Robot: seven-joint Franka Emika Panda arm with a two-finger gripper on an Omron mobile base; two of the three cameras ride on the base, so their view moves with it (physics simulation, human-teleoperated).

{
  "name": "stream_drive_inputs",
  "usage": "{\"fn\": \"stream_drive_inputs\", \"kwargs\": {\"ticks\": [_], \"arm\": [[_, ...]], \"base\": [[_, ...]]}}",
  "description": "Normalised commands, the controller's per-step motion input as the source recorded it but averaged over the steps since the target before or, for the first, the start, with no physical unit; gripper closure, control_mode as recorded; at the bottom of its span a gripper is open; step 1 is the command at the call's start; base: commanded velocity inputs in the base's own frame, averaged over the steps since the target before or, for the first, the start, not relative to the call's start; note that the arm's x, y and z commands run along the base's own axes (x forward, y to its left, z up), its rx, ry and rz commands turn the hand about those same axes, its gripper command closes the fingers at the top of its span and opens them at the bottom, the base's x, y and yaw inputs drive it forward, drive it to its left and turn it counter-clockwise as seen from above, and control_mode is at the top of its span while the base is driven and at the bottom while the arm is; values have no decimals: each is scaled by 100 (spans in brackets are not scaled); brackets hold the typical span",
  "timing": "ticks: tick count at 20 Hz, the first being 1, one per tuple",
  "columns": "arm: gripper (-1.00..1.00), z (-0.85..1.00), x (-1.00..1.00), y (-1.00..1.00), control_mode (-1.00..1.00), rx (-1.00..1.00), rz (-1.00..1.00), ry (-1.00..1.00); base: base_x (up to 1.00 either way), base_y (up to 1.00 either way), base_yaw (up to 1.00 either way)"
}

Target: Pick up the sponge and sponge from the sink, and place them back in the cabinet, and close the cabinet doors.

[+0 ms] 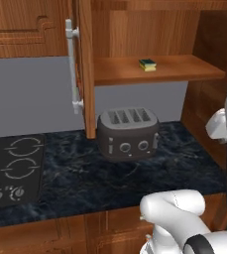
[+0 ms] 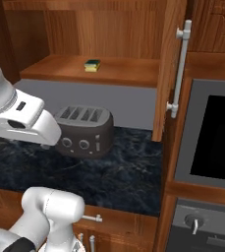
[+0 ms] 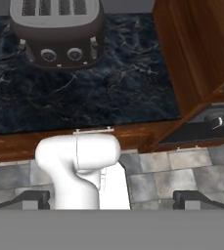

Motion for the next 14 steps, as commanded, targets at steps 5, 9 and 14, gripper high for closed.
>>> {"fn": "stream_drive_inputs", "kwargs": {"ticks": [5, 9, 14], "arm": [[-100, 0, 0, 0, 100, 0, 0, 0], [-100, 0, 0, 0, 100, 0, 0, 0], [-100, 0, 0, 0, 100, 0, 0, 0]], "base": [[-58, -82, -3], [-78, -77, -16], [-57, -31, -36]]}}
